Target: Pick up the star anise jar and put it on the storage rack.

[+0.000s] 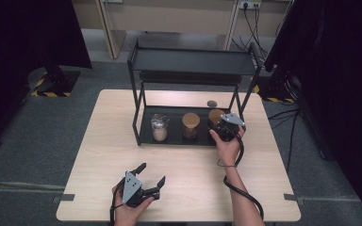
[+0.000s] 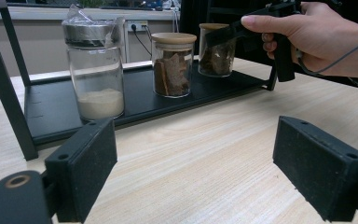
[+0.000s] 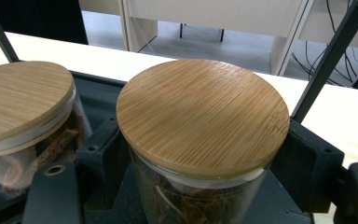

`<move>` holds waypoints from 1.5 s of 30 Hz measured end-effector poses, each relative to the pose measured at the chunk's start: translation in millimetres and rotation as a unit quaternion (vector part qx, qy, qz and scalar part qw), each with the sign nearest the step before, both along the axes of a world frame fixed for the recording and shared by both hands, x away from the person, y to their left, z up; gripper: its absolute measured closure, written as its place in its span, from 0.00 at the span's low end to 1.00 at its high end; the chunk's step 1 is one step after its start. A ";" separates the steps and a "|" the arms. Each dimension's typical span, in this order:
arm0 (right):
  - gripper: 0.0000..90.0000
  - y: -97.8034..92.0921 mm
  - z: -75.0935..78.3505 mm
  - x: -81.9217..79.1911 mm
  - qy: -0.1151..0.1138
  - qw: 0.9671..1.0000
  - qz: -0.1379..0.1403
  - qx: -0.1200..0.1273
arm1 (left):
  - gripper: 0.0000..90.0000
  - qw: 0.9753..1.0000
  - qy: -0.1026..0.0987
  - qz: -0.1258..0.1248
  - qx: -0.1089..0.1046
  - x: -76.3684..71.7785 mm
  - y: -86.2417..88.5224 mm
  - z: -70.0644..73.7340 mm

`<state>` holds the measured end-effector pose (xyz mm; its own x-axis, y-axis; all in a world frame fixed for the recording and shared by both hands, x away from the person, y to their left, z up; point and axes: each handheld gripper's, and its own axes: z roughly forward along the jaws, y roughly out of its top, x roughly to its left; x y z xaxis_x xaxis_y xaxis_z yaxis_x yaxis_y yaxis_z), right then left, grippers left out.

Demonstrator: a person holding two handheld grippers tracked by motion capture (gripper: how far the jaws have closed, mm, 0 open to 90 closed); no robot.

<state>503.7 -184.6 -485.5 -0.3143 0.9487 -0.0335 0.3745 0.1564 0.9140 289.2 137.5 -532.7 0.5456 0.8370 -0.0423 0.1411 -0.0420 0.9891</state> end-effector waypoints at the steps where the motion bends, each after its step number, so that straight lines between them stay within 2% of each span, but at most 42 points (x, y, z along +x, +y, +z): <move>1: 0.29 0.6 -0.5 0.1 0.001 1.000 0.000 -0.001 | 0.14 1.000 0.000 0.000 0.000 0.0 0.0 0.0; 17: 0.29 7.3 -6.7 1.7 0.005 1.000 0.004 0.003 | 0.14 1.000 0.000 -0.001 0.000 0.1 0.0 0.0; 35: 0.29 6.2 -13.0 0.5 0.006 1.000 0.009 0.004 | 0.14 1.000 -0.001 0.000 0.002 -0.1 -0.4 0.0; 45: 0.28 4.1 -15.1 -1.0 0.010 1.000 0.015 0.014 | 0.14 1.000 -0.002 0.000 0.002 -0.2 -0.5 0.0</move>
